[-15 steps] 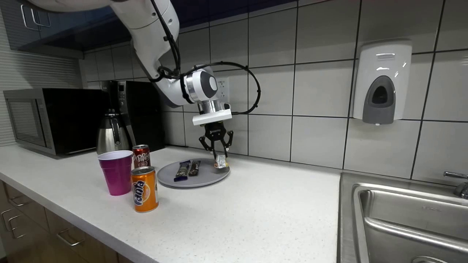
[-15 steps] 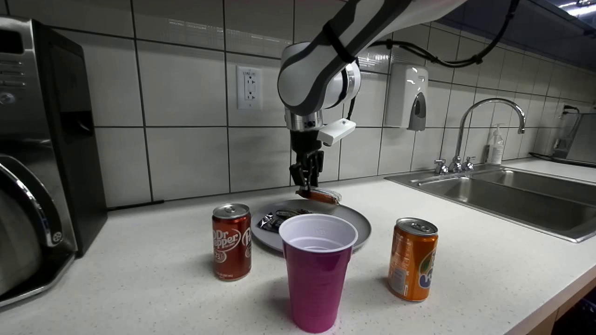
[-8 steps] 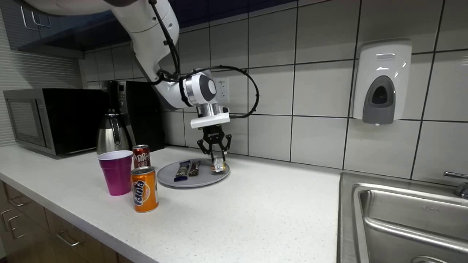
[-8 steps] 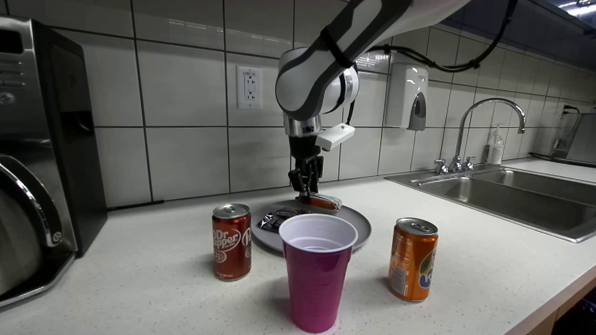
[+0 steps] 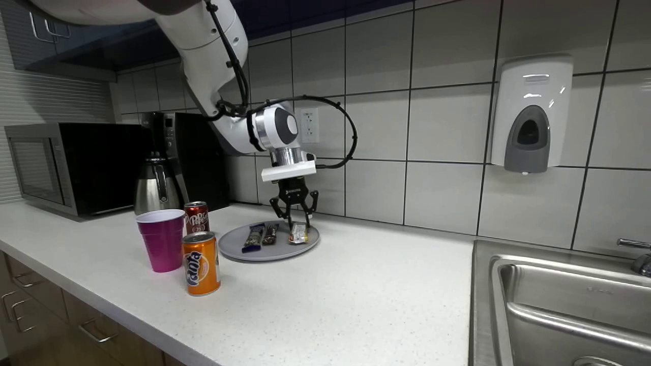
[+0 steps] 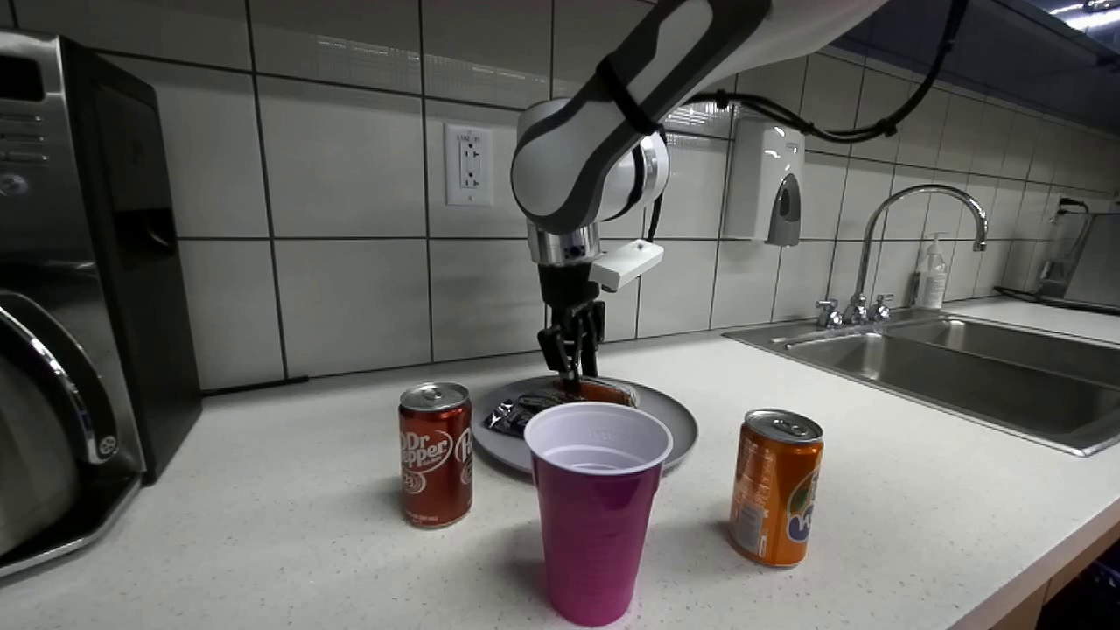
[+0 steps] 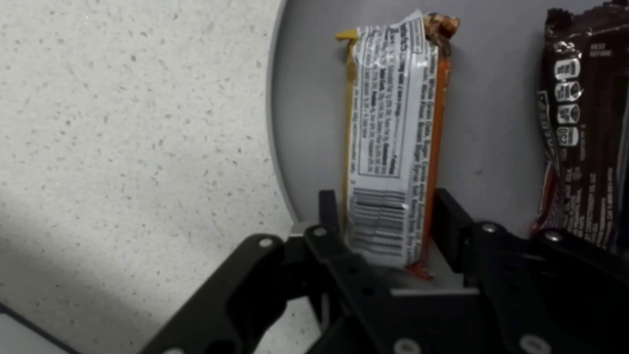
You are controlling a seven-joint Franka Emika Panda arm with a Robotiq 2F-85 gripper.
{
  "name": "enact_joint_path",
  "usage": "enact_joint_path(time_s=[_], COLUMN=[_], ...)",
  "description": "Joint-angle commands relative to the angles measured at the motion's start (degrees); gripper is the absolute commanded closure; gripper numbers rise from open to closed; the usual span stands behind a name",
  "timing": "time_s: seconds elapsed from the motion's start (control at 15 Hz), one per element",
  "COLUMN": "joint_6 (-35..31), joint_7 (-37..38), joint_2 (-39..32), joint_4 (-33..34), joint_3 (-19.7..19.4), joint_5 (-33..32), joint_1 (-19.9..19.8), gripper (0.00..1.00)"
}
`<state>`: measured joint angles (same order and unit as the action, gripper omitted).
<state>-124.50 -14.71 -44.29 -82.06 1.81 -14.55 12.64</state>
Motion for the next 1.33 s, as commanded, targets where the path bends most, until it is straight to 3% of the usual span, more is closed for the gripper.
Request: enact_joint_path(time_s=[0.0,0.2,1.27], joint_6=[1.93,1.77,-1.07], joint_7=[1.50,2.04,-0.40], joint_2=[-0.06,0.27,7.54], joint_4=[1.43,1.37,-4.47], joint_3=[0.55,0.29,0.52], joint_5=[-0.64,-0.67,0.24], joint_1=[-0.33,-0.49,-5.37], gripper=[0.16,0.00,0.00])
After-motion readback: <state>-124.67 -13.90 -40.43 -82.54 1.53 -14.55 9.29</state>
